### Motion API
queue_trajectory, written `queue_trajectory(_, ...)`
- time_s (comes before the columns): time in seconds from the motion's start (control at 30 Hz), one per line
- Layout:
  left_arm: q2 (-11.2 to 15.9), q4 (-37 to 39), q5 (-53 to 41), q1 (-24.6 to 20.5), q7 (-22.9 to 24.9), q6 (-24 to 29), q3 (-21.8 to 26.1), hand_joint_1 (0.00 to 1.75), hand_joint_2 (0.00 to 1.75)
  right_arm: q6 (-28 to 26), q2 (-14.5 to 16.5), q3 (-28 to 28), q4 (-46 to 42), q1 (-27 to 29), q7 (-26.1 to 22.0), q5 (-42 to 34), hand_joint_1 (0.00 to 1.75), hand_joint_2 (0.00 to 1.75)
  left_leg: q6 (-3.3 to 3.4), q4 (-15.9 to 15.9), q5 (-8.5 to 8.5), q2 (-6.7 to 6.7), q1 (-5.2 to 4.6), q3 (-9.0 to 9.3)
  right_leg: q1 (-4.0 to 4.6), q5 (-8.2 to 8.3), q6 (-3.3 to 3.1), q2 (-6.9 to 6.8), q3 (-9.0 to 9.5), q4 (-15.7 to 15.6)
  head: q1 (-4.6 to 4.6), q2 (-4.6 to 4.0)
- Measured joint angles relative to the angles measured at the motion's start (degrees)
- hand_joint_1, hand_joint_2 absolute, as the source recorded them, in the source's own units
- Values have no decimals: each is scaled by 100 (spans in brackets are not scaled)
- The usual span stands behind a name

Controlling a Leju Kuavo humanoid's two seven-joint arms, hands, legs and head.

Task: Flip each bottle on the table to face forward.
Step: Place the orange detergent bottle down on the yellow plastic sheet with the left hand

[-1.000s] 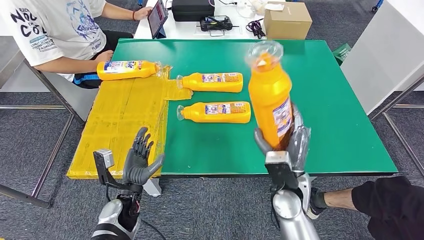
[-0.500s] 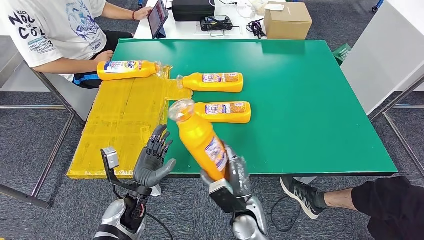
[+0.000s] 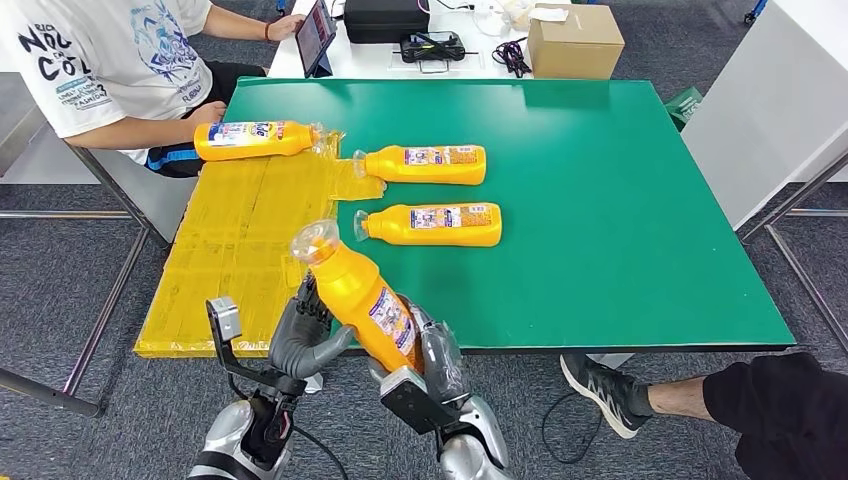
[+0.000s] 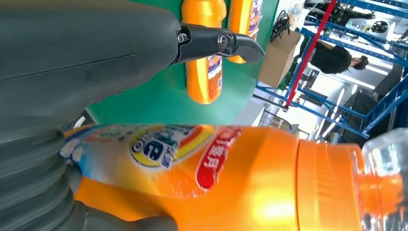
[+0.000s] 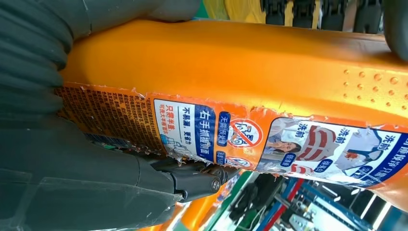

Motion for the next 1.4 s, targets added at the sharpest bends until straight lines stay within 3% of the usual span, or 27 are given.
queue_trajectory(0.53,84,-223,125,158,-15,-311,-205,0,175,250,31,42,227,-57,101,-321,175,175,0,0,-1,1,0,-1,0,0,0,0,-1,-1,2,0)
queue_trajectory(0.77,131,-246,-38,180,-31,-313,-259,0,175,592,79,164,468,-174,204,49,175,175,0,0,0,1,1,-1,0,0,0,1,-2,0,1,0)
queue_trajectory(1.4,273,-32,-238,167,-60,-256,-189,0,175,746,160,720,1350,-630,309,411,175,175,0,0,0,6,1,0,0,0,0,5,-7,0,0,0)
